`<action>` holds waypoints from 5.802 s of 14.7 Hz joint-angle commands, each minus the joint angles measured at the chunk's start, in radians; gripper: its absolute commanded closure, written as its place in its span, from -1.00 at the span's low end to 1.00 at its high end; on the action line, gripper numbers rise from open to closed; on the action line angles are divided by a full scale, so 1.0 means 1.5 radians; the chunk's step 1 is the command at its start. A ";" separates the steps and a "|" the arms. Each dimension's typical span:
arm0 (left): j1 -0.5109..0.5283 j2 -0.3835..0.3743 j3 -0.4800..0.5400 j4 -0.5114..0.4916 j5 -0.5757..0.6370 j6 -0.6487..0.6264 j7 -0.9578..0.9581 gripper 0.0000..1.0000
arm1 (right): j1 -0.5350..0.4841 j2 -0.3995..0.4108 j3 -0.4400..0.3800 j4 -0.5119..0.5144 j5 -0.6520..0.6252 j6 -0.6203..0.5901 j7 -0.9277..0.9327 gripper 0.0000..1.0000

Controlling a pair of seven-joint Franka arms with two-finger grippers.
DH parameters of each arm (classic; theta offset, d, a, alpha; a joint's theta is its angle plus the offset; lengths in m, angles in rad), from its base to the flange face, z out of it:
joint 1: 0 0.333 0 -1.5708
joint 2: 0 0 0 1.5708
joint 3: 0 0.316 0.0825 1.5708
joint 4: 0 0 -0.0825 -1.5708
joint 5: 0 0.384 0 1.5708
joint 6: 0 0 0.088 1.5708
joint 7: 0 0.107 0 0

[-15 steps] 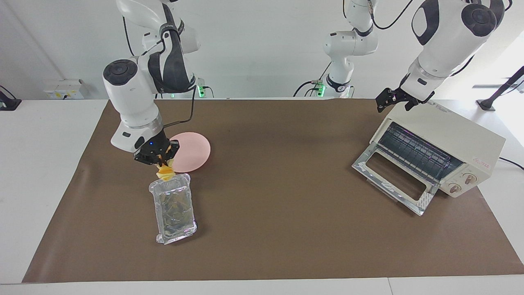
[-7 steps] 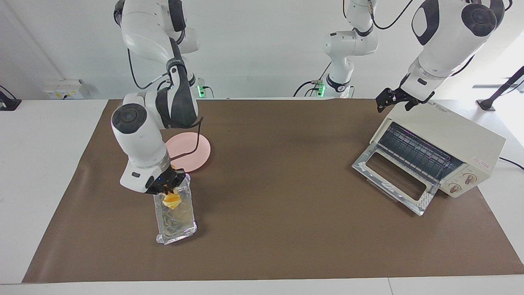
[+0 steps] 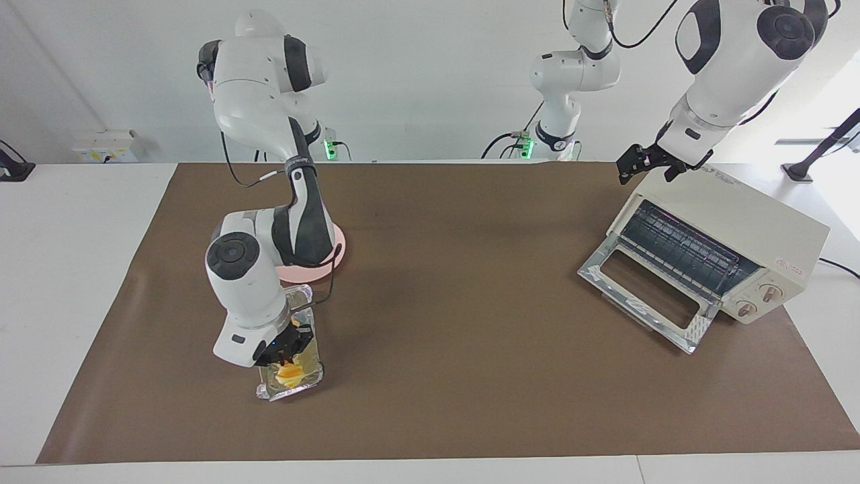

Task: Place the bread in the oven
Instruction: 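Lift the bread slices with the right gripper toward the foil tray, then lower the bread into the foil tray and open the right gripper, then grasp the foil tray with the right gripper and slide it toward the oven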

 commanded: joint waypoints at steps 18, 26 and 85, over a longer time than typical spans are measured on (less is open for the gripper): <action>0.007 -0.014 -0.005 -0.012 0.011 0.010 0.001 -1.00 | -0.040 -0.039 -0.004 -0.003 -0.008 -0.062 -0.070 -1.00; 0.007 -0.014 -0.005 -0.013 0.011 0.010 0.001 -1.00 | -0.069 -0.046 -0.003 -0.110 -0.028 0.066 -0.202 -0.94; -0.008 -0.021 -0.014 -0.012 0.002 0.012 -0.005 -1.00 | 0.257 -0.213 -0.005 -0.221 0.097 -0.037 0.481 -1.00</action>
